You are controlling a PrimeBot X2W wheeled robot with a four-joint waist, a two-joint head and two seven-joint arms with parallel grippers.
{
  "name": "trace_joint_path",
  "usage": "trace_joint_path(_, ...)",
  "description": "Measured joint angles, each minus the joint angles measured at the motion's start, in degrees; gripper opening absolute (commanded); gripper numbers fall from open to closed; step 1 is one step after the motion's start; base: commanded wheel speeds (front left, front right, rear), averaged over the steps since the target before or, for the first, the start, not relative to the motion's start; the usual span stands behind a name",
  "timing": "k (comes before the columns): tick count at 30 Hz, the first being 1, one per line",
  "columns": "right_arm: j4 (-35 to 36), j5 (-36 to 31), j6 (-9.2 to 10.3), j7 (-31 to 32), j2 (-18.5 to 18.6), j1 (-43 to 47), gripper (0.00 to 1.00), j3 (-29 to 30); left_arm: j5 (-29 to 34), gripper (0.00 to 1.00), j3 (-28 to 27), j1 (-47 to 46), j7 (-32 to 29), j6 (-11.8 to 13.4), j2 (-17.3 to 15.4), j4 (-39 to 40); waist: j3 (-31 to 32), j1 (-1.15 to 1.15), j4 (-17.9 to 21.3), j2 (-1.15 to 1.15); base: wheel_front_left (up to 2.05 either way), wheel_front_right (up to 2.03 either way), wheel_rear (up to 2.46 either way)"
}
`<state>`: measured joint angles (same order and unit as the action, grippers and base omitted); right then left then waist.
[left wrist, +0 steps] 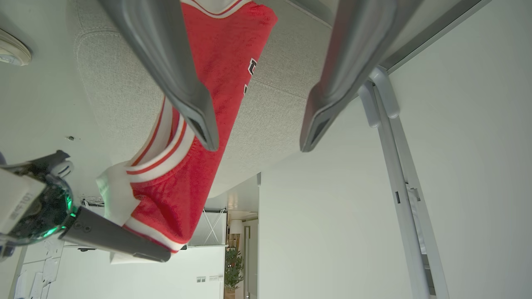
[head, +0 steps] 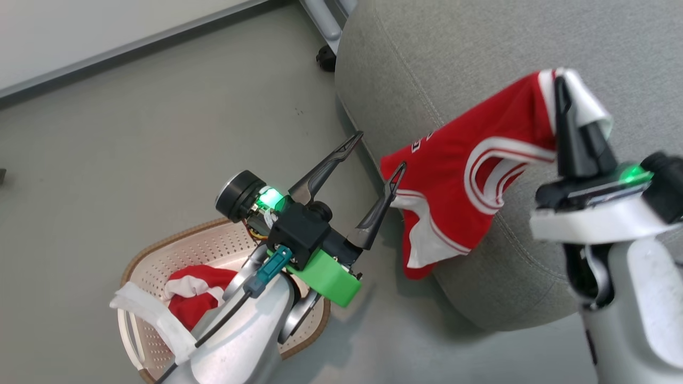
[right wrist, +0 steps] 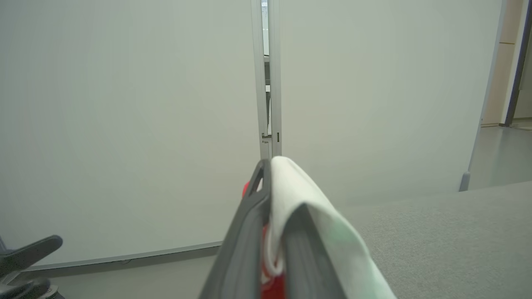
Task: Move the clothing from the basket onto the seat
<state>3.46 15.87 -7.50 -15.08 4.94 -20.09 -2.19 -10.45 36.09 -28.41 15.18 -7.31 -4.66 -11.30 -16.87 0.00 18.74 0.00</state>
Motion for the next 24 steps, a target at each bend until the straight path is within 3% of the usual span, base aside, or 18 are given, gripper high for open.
trace_joint_path(13,0.0,-1.7,0.0,0.0,7.9,-22.4,0.0,12.2,0.9,1.0,1.5,-4.1,0.0,0.0,-0.7,0.0,-7.7,0.0,-1.1,0.0,0.0,0.0,0.0)
trace_joint_path(24,-9.9,-1.9,0.0,-0.1,24.2,-42.7,0.0,19.9,2.0,1.0,2.9,-8.3,0.0,0.0,-1.7,0.0,-16.3,0.0,-2.8,0.0,0.0,0.0,0.0)
